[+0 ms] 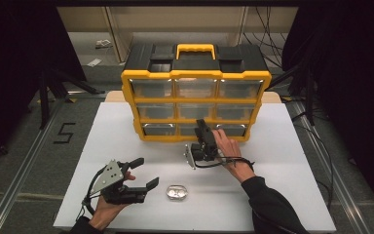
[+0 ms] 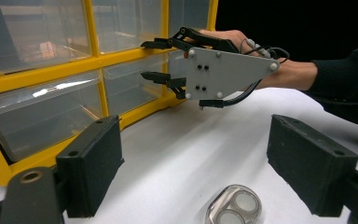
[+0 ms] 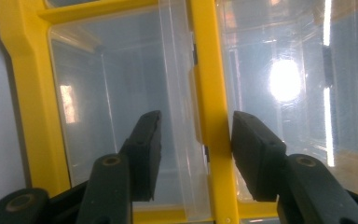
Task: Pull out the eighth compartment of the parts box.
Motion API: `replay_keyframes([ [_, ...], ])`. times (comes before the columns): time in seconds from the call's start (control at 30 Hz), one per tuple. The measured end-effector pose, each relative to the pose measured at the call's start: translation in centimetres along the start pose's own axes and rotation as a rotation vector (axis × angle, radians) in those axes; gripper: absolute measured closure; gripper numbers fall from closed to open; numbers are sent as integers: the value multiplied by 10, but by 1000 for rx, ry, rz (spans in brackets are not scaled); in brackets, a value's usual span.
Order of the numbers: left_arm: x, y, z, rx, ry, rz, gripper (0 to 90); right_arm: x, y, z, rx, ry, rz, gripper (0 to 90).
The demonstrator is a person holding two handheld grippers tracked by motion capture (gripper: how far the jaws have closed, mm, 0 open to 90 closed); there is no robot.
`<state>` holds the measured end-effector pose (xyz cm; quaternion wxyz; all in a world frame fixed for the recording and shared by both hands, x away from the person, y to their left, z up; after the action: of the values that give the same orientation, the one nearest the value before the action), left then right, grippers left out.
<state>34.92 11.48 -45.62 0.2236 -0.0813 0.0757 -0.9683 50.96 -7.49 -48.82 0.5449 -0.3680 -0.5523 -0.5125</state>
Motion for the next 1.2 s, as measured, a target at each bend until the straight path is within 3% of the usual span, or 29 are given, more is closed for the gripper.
replay_keyframes([
  [0.37,1,1,0,-2,-2,-5,181,2,0,3,15,-35,-44,640],
  [0.73,0,0,1,4,-4,-3,182,2,-3,3,44,-51,-60,656],
  [0.83,0,-1,1,5,-4,-3,182,1,-8,2,31,-57,-33,711],
  [0.87,0,-1,1,5,-2,-3,182,0,-9,4,51,-50,-38,742],
  [1.03,0,-1,1,4,-2,-4,182,0,-11,3,38,-51,-15,770],
  [1.2,0,-1,1,4,-3,-3,182,1,-14,5,57,-55,-19,775],
])
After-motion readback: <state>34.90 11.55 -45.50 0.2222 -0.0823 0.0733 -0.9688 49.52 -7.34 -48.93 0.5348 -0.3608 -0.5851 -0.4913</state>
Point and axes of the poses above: each handheld gripper's, and its own axes: y roughly forward along the jaws, z roughly out of its top, x roughly to its right, the point moved 8 cm from there along y, roughly forward along the jaws, and after that the axes turned 13 degrees about -z, right-handed, at the moved point
